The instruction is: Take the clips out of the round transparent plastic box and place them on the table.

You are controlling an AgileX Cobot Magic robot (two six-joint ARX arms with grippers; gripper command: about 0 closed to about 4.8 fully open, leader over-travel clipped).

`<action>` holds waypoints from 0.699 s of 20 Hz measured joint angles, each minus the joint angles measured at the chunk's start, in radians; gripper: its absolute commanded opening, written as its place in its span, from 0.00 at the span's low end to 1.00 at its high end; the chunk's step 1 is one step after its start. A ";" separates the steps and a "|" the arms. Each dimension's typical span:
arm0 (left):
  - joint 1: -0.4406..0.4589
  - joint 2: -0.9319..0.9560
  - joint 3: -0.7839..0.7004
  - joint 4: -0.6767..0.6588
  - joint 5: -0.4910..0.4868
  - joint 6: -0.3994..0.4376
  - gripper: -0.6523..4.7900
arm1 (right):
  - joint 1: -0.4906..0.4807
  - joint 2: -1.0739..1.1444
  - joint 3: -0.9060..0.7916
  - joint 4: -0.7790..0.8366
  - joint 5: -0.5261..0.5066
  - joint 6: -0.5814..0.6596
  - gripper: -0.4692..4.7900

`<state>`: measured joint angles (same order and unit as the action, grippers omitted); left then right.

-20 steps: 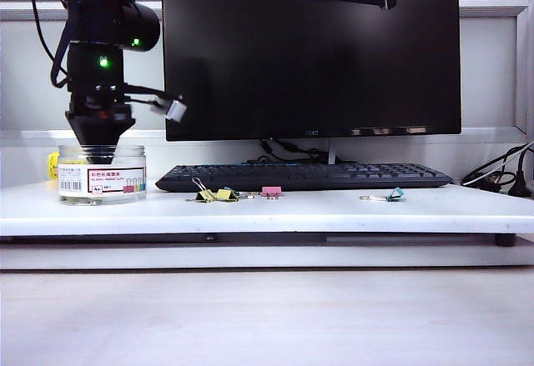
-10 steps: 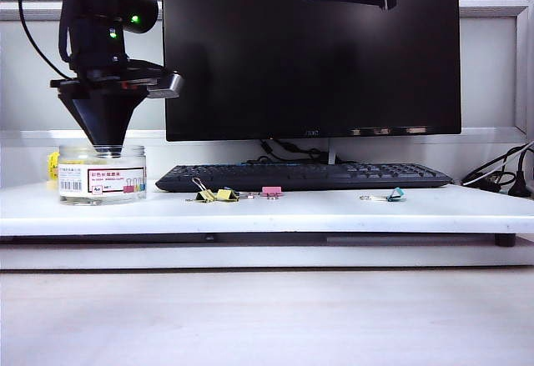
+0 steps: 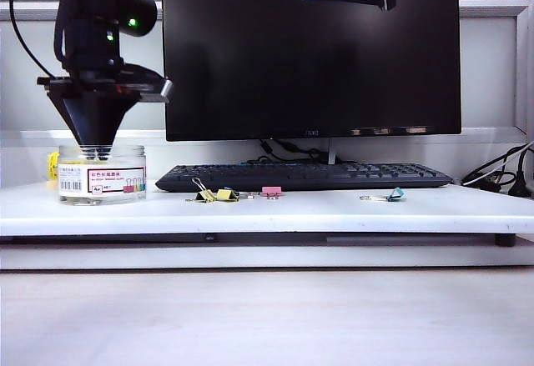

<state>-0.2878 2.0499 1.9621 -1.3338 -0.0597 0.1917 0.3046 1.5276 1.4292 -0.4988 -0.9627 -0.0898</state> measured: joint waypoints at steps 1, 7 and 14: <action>0.000 0.011 0.001 -0.008 0.012 -0.013 0.33 | 0.000 0.000 0.000 0.001 0.000 0.000 0.49; 0.000 0.048 0.003 -0.055 0.099 -0.064 0.33 | 0.001 0.000 0.000 0.001 -0.026 0.009 0.49; 0.023 0.049 0.054 -0.096 0.099 -0.126 0.33 | 0.035 0.000 0.000 0.001 -0.026 0.011 0.49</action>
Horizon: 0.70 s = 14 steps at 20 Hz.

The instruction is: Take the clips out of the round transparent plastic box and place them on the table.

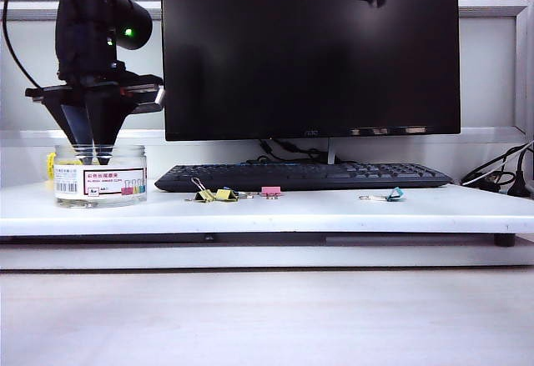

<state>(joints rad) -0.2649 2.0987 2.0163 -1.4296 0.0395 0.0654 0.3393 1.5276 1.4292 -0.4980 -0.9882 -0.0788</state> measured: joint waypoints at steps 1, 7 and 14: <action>0.000 0.000 0.000 0.000 -0.002 -0.004 0.33 | 0.005 0.000 0.000 0.000 0.000 0.000 0.49; -0.004 0.019 0.000 -0.002 -0.002 -0.011 0.33 | 0.017 0.000 0.000 0.002 0.005 0.000 0.49; -0.005 0.051 0.001 -0.002 -0.001 -0.012 0.33 | 0.017 0.000 0.000 0.014 0.008 0.000 0.49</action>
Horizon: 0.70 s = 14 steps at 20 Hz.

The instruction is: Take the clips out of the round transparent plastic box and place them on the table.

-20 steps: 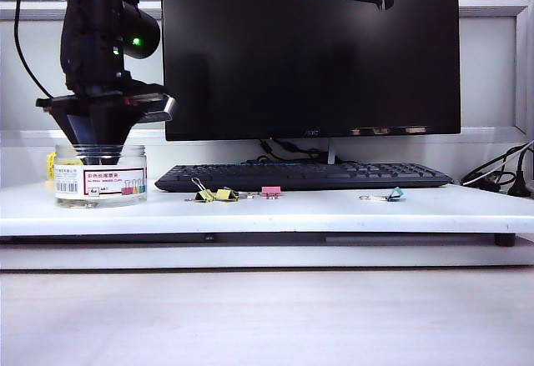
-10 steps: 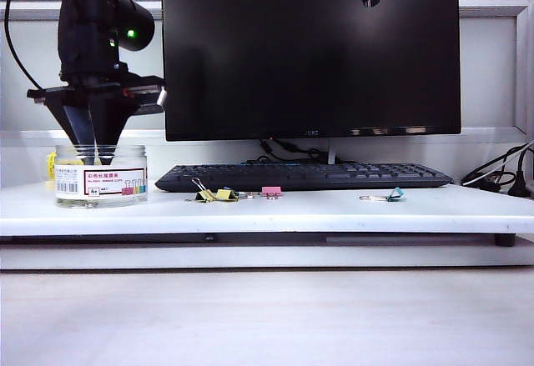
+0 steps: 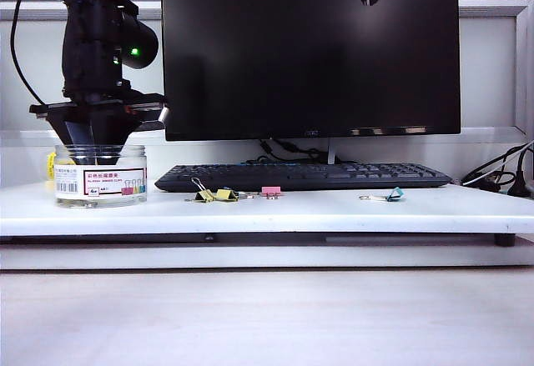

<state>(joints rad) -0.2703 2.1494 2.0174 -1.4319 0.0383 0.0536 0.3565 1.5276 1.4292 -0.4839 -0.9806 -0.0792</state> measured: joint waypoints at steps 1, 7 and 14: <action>0.000 0.000 0.000 0.000 0.000 0.000 0.33 | 0.000 0.000 0.000 0.003 0.008 0.000 0.49; -0.001 0.019 0.000 0.000 0.000 0.001 0.34 | 0.000 0.017 0.000 0.014 0.043 0.000 0.49; -0.002 0.056 -0.001 0.000 -0.055 0.017 0.11 | 0.000 0.037 0.000 0.026 0.043 0.000 0.49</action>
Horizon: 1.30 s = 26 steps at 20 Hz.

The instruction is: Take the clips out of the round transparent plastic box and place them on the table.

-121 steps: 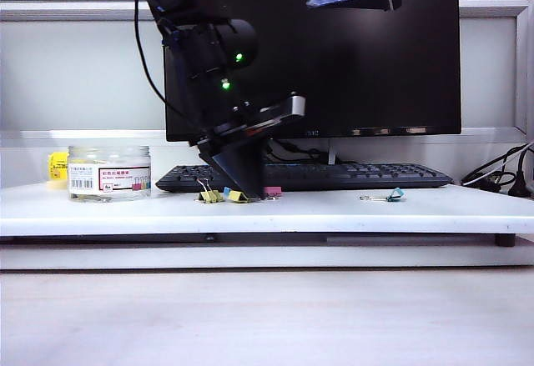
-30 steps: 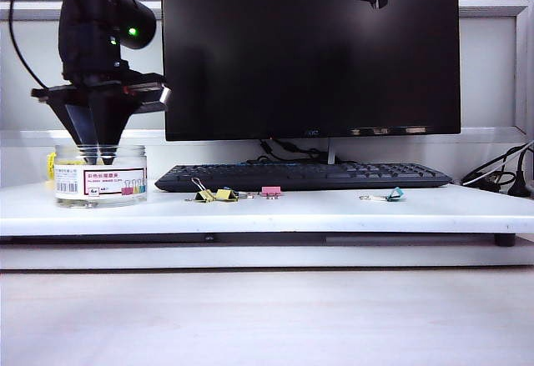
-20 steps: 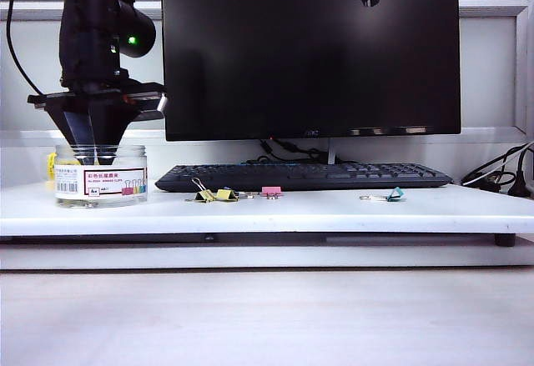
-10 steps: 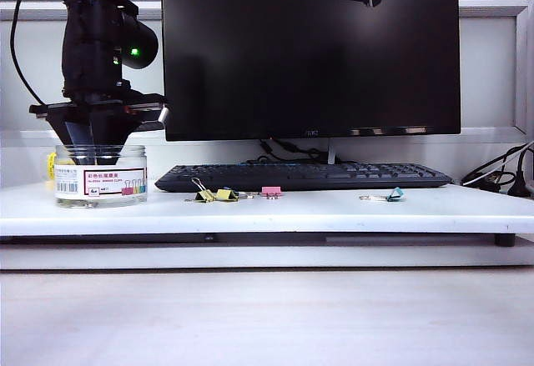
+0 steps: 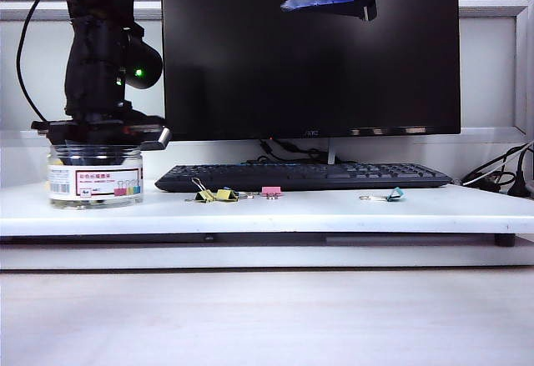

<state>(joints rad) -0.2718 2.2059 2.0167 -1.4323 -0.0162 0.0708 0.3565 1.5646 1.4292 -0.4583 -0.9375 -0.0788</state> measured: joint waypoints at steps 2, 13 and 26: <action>0.001 0.004 0.005 0.000 -0.026 0.006 0.11 | 0.000 0.000 0.000 0.005 0.000 0.000 0.49; 0.000 0.013 0.156 0.100 -0.050 0.007 0.11 | 0.000 0.014 0.000 0.007 0.000 0.000 0.49; -0.003 0.009 0.174 0.001 0.040 0.002 0.51 | 0.000 0.026 -0.002 0.042 0.002 0.000 0.49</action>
<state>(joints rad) -0.2749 2.2147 2.1902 -1.4311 0.0235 0.0727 0.3565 1.5902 1.4273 -0.4164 -0.9352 -0.0788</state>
